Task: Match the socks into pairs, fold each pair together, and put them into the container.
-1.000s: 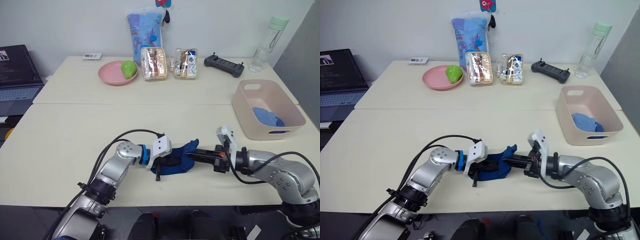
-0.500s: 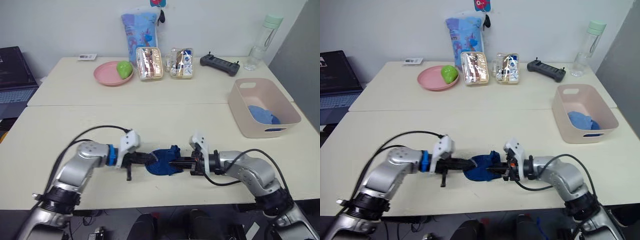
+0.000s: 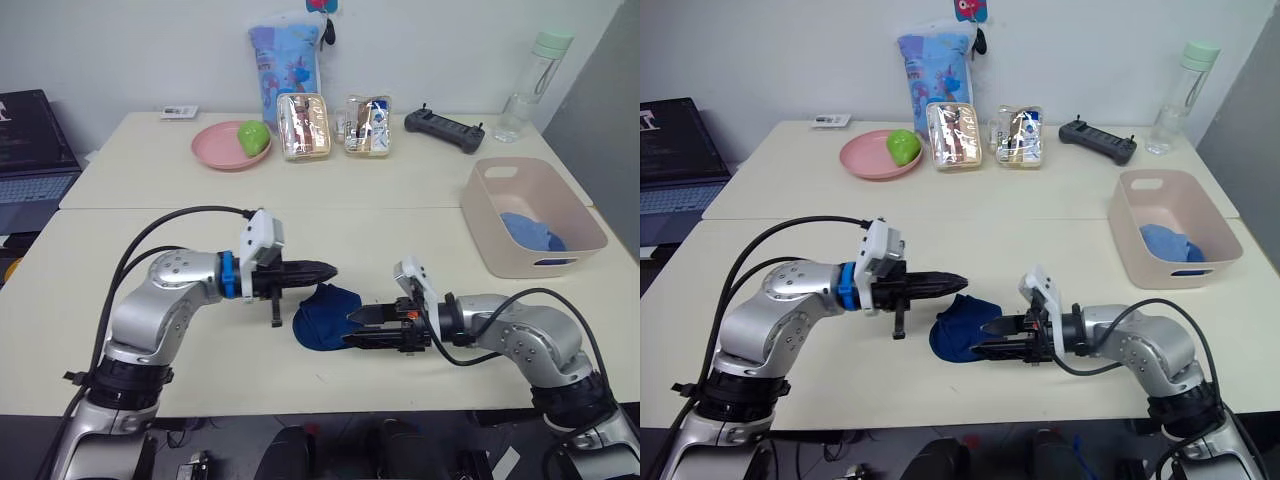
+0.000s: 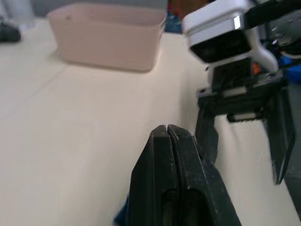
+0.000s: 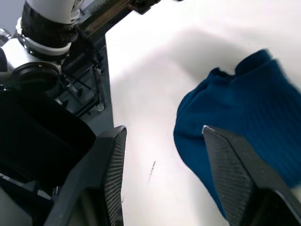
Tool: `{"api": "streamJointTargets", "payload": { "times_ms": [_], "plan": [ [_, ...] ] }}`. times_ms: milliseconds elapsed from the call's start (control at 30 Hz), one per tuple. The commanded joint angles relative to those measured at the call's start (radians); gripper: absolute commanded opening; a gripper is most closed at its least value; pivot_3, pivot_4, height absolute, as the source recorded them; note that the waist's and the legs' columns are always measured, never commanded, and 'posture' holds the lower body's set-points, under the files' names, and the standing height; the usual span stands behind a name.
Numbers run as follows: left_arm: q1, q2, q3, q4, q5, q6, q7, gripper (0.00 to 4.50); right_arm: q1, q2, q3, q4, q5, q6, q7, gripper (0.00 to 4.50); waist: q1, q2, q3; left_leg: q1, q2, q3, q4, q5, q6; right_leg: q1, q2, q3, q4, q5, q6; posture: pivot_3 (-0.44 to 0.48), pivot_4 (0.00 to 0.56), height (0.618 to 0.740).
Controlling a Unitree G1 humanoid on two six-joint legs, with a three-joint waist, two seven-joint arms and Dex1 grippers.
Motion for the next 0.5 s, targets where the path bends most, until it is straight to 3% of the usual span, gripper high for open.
{"api": "streamJointTargets", "payload": {
  "times_ms": [33,167,500],
  "plan": [
    [0.038,0.026,-0.087,0.03,0.109,-0.08,-0.003,0.0,0.014,-0.024,-0.054,-0.016,-0.025,-0.017,-0.046,2.84,-0.005,0.0,0.0,0.0,0.0,0.0,0.0,0.0,0.0,0.0,0.0,0.0,0.0,0.0,0.0,0.0,0.15,0.74],
    [0.113,0.064,-0.174,0.249,0.332,-0.323,0.06,0.0,0.027,-0.029,-0.073,-0.018,-0.009,0.031,-0.081,2.84,-0.007,0.0,0.0,0.001,0.001,0.0,-0.001,0.0,0.0,-0.001,0.001,0.0,0.001,0.0,0.0,0.0,0.15,0.74],
    [0.266,0.126,-0.141,0.227,0.309,-0.346,0.025,0.0,-0.022,0.119,-0.022,0.116,-0.04,0.17,-0.249,2.84,-0.005,0.004,-0.003,0.002,0.002,0.001,-0.001,0.0,0.0,-0.001,0.001,0.001,0.001,0.0,0.0,0.0,0.15,0.74]
  ]
}}
